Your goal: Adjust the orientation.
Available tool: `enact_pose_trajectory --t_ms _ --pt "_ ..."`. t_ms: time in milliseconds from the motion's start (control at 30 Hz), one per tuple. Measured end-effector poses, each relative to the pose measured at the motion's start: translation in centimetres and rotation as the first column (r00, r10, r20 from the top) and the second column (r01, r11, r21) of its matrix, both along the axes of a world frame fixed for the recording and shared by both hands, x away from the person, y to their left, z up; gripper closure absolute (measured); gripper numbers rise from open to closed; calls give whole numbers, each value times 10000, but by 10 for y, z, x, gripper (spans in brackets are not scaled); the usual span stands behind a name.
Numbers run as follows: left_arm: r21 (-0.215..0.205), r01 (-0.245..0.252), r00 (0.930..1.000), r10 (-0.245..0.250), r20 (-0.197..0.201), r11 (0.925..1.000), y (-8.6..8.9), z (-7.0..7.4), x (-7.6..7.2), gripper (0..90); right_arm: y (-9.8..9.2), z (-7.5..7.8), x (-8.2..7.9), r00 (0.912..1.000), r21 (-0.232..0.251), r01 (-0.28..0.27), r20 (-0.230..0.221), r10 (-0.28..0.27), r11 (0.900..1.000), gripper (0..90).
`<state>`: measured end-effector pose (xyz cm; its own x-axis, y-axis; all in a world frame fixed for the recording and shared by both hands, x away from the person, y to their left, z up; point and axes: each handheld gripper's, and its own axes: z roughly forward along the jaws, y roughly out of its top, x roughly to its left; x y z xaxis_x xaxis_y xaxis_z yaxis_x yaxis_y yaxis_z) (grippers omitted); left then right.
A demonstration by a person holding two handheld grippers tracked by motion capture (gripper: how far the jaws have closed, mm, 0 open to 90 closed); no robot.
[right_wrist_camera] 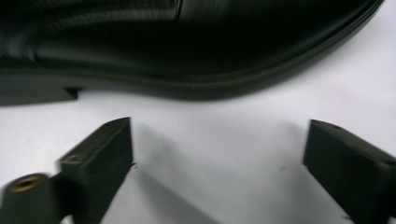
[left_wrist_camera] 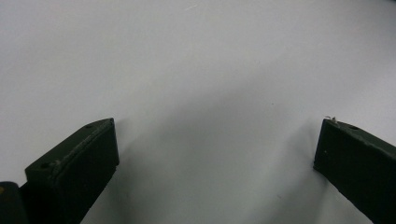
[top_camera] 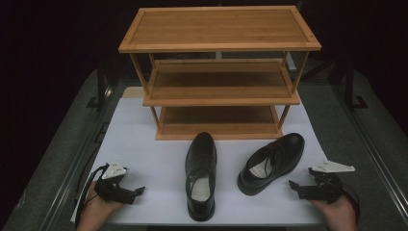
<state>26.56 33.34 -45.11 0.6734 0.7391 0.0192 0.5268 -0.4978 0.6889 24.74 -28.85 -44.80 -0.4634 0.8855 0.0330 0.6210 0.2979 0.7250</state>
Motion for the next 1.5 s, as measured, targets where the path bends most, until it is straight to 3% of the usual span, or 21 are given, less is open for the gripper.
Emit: enact_pose_trajectory --t_ms 67,200,233,267,333,367,400,500,700,833,1133,1300,1500 --pt "-4 -1 10000 1 7 10000 0 0 0 0 -2 6 1 9997 18 174 171 -174 9998 164" --pt "-11 -12 10000 12 9 10000 0 0 0 0 -7 15 3 9992 302 323 222 -330 9990 388" --pt "-11 -12 10000 12 9 10000 0 0 0 0 -7 15 3 9992 302 323 222 -330 9990 388" --pt "-15 -11 10000 11 2 10000 0 0 0 0 -11 20 8 9989 469 411 202 -421 9981 531" --pt "-25 -12 10000 12 3 10000 0 0 0 0 -14 24 12 9992 657 318 217 -333 9973 649" --pt "-25 -12 10000 12 3 10000 0 0 0 0 -14 24 12 9992 657 318 217 -333 9973 649" --pt "-27 -11 10000 11 16 10000 0 0 0 0 -16 30 19 9991 663 308 269 -326 9973 760" --pt "-26 -13 10000 13 7 10000 0 0 0 0 -19 35 27 9989 694 334 318 -356 9970 891" --pt "-25 -12 10000 12 5 10000 0 0 0 0 -26 36 44 9985 682 531 97 -539 9963 897" --pt "-33 -11 10000 11 12 10000 0 0 0 0 -36 34 67 9952 684 962 90 -971 9930 898" --pt "-43 -20 10000 20 29 10000 0 0 0 0 -53 28 107 9902 941 1388 14 -1396 9858 898" --pt "-43 -22 10000 22 25 10000 0 0 0 0 -58 22 124 9883 1162 1519 -56 -1523 9815 899" --pt "-45 -20 10000 20 15 10000 0 0 0 0 -55 16 137 9882 975 1516 -347 -1489 9836 899"
